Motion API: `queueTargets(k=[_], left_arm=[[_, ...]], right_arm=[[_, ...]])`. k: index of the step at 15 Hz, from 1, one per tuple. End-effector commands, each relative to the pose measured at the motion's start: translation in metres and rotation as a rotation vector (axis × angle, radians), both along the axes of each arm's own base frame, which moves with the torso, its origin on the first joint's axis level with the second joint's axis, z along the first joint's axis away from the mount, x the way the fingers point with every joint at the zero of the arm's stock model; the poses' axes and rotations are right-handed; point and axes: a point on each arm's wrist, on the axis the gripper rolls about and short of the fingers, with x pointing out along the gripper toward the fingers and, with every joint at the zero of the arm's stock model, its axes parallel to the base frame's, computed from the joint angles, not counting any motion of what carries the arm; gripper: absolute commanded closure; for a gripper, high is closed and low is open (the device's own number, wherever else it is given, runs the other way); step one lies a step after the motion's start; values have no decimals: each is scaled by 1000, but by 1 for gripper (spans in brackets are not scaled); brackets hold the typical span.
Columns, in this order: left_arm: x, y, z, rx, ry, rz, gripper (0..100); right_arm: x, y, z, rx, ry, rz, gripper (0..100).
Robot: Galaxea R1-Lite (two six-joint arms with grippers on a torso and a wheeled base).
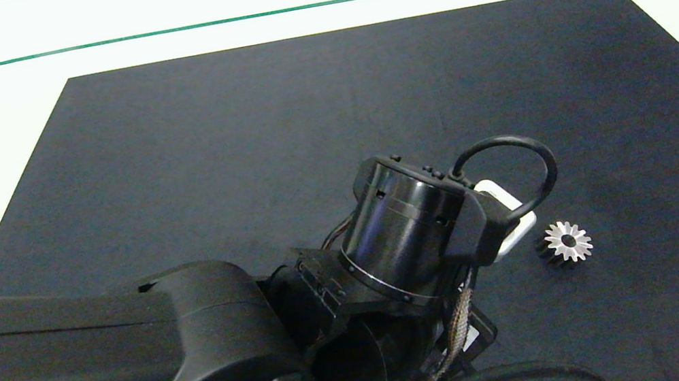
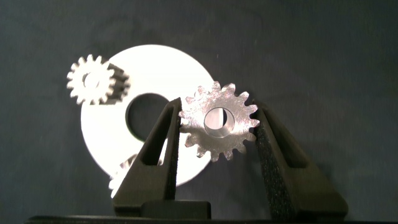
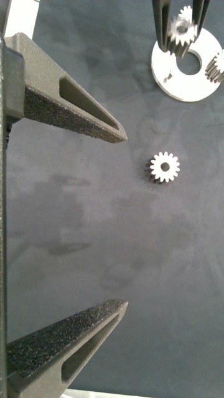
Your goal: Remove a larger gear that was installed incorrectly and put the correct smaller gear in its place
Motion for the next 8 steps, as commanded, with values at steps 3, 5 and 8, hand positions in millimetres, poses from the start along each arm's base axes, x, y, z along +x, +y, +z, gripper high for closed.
queueTargets(k=[3,5,8], left_arm=[[5,-21,-8,3,-1,-15,78],[7,-25,-11,9,1,-15,78],[10,-27,-15,16,5,-12,78]], right_arm=[[-1,0,-1,-3,8,1,0],[-1,0,-1,-4,11,2,0],[-1,0,-2,-4,14,2,0]])
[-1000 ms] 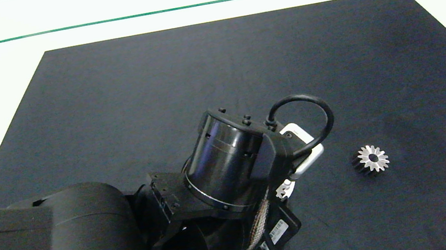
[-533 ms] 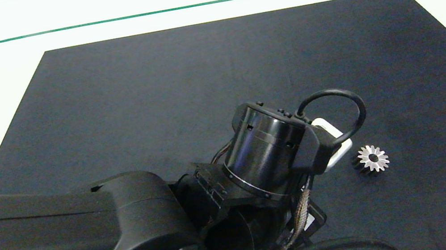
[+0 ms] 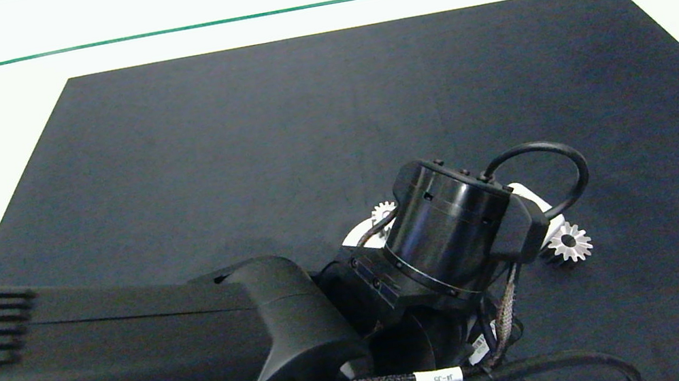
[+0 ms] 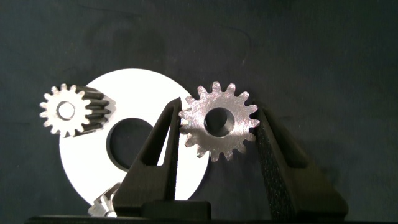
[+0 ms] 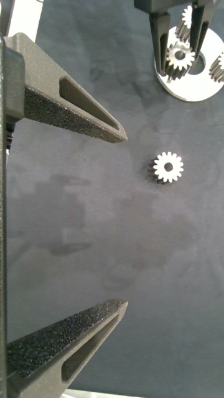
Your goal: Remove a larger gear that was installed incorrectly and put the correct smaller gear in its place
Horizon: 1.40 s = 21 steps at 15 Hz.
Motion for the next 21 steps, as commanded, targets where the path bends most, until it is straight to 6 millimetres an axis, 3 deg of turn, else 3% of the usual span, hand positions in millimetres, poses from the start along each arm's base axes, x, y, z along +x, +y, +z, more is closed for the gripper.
queueTargets(k=[1,10,21], left_arm=[[4,-4,-8,19,6,5,78],[20,4,-6,32,-11,37,78],[23,11,-9,52,-8,47,78]], right_arm=[[1,0,-1,-3,6,0,0],[-3,-1,-6,-1,9,-1,0],[-6,-2,-6,3,-1,-1,0]])
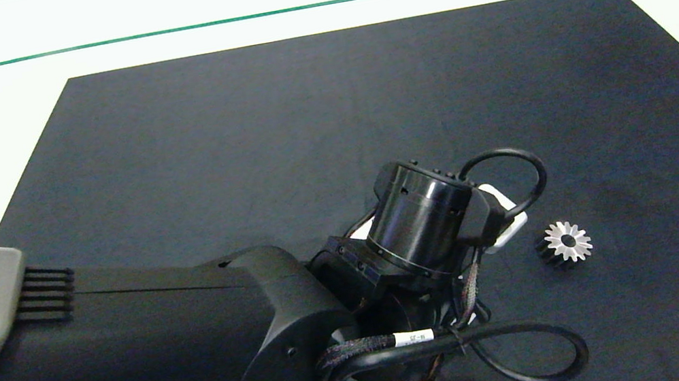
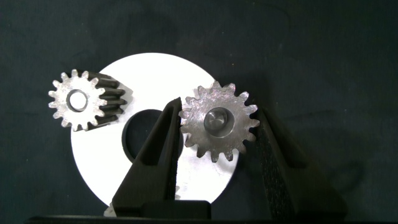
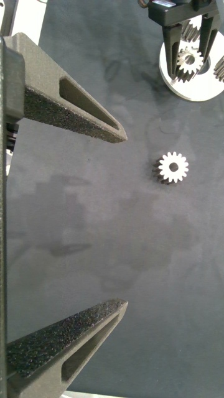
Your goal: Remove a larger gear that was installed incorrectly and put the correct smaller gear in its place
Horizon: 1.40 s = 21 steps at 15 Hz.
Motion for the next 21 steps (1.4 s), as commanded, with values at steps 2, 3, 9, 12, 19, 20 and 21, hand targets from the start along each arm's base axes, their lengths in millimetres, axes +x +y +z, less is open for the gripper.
queueTargets(k=[2,3,9,12,19,20,21], left_arm=[[3,3,0,5,-2,12,78],[3,3,0,4,-3,13,78],[-1,3,-9,28,13,2,78],[0,0,-10,28,13,1,78],[0,-2,-11,31,17,-2,0],[0,-2,-11,31,17,-2,0],[0,-2,-11,29,16,0,0]], right_arm=[[-1,0,0,0,-2,0,0],[-1,0,0,0,-2,0,0],[-3,-1,-2,0,-2,0,0],[-4,-1,-2,2,-2,-1,0],[-4,-1,-2,5,0,0,0],[-4,-1,-2,5,0,-2,0],[-4,-1,-2,5,0,0,0]])
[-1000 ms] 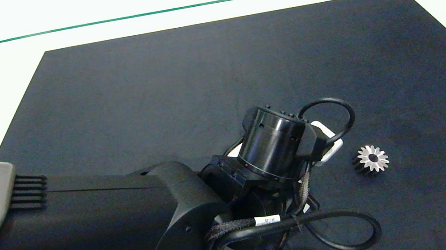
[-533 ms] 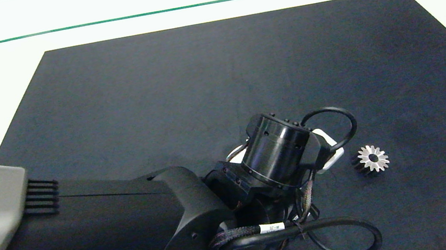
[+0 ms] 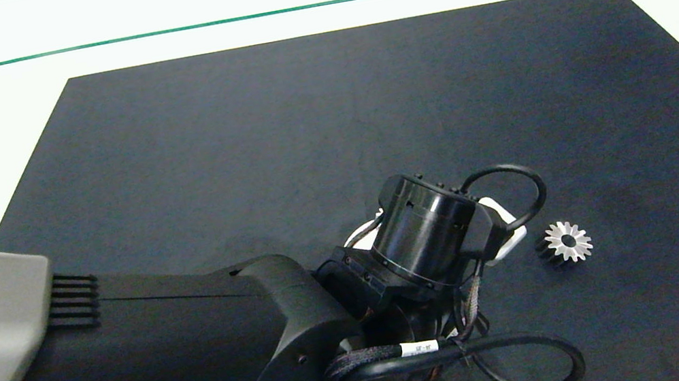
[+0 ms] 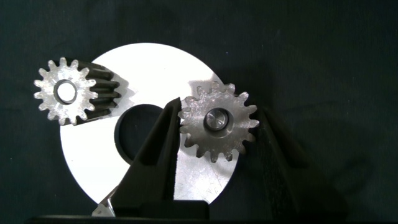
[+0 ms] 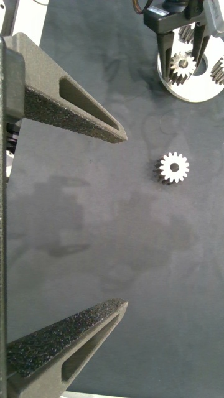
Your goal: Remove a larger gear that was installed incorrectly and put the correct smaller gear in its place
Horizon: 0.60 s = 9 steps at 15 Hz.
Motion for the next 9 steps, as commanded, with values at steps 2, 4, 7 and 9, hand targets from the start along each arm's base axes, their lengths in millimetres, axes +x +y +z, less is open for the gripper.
queueTargets(k=[2,4,7,9], left_arm=[[0,-1,1,0,-3,1,0],[-1,1,6,-10,-9,-1,0],[-9,10,24,-33,-20,-4,0],[-14,32,53,-81,-49,19,0]], right_arm=[[0,0,0,-2,4,-2,0],[0,0,0,-2,4,-2,0],[0,0,1,0,-2,-2,0],[-4,-2,2,6,-19,-7,0]])
